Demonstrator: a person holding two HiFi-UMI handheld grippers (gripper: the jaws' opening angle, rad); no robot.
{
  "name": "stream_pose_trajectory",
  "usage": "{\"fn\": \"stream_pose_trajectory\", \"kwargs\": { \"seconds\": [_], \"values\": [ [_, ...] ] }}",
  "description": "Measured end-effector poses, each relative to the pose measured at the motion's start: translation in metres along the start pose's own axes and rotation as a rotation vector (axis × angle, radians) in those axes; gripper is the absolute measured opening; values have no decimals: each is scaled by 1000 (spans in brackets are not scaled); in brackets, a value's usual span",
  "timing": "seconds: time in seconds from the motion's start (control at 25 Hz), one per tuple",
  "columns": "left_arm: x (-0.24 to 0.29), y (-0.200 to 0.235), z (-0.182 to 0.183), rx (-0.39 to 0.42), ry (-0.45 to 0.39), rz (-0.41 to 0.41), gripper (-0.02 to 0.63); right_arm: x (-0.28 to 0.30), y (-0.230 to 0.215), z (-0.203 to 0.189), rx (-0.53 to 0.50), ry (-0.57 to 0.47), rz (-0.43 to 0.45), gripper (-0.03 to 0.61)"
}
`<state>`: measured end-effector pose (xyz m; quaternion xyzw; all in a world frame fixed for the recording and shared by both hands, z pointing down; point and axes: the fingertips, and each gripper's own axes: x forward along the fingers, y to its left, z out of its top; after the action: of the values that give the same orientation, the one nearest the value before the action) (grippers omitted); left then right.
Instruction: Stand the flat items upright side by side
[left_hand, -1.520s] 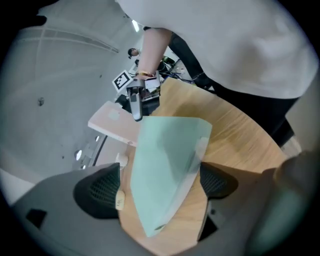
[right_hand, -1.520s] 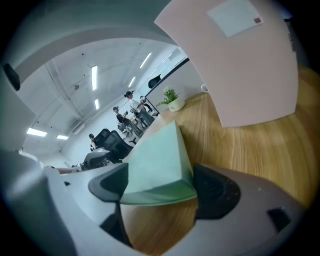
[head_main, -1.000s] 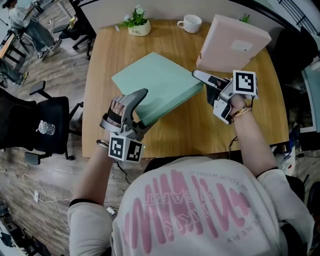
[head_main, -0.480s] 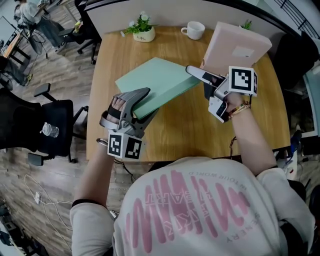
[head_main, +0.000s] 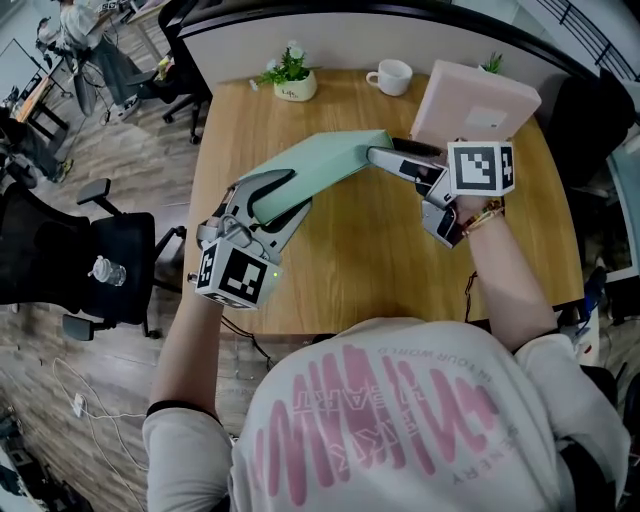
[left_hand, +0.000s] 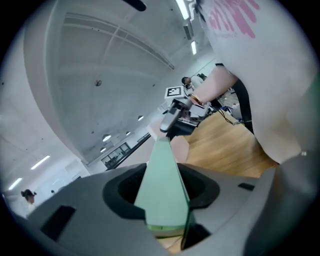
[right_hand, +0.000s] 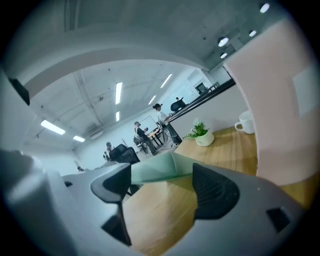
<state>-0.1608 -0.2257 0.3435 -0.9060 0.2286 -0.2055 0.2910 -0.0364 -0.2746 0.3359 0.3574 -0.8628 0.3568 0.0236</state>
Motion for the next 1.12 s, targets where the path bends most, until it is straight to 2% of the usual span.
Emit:
{"fn": "stream_pose_trajectory", "kwargs": {
  "seconds": [0.08,0.2,0.4,0.52,0.68,0.88,1.0,1.12],
  "values": [
    [-4,14,4,-63,-16,-12,184,1,3,-5,-112,56,-5,387],
    [-10,36,19,-184,-68,-49,181,2,10,-10,-219,114,14,420],
    [-23,62,35,-452,-195,-147,176,2,10,-9,-291,112,16,420],
    [-31,59,42,-551,-269,-233,176,3,9,-17,-312,119,22,420],
    [-34,55,46,-574,-310,-279,181,2,8,-30,-331,157,40,420],
    [-32,60,42,-608,-343,-263,198,8,5,-39,-340,197,43,420],
    [-28,62,32,-600,-324,-229,213,12,4,-41,-335,211,45,420],
    [-26,55,21,-617,-304,-231,218,16,4,-41,-332,215,49,420]
  ]
}}
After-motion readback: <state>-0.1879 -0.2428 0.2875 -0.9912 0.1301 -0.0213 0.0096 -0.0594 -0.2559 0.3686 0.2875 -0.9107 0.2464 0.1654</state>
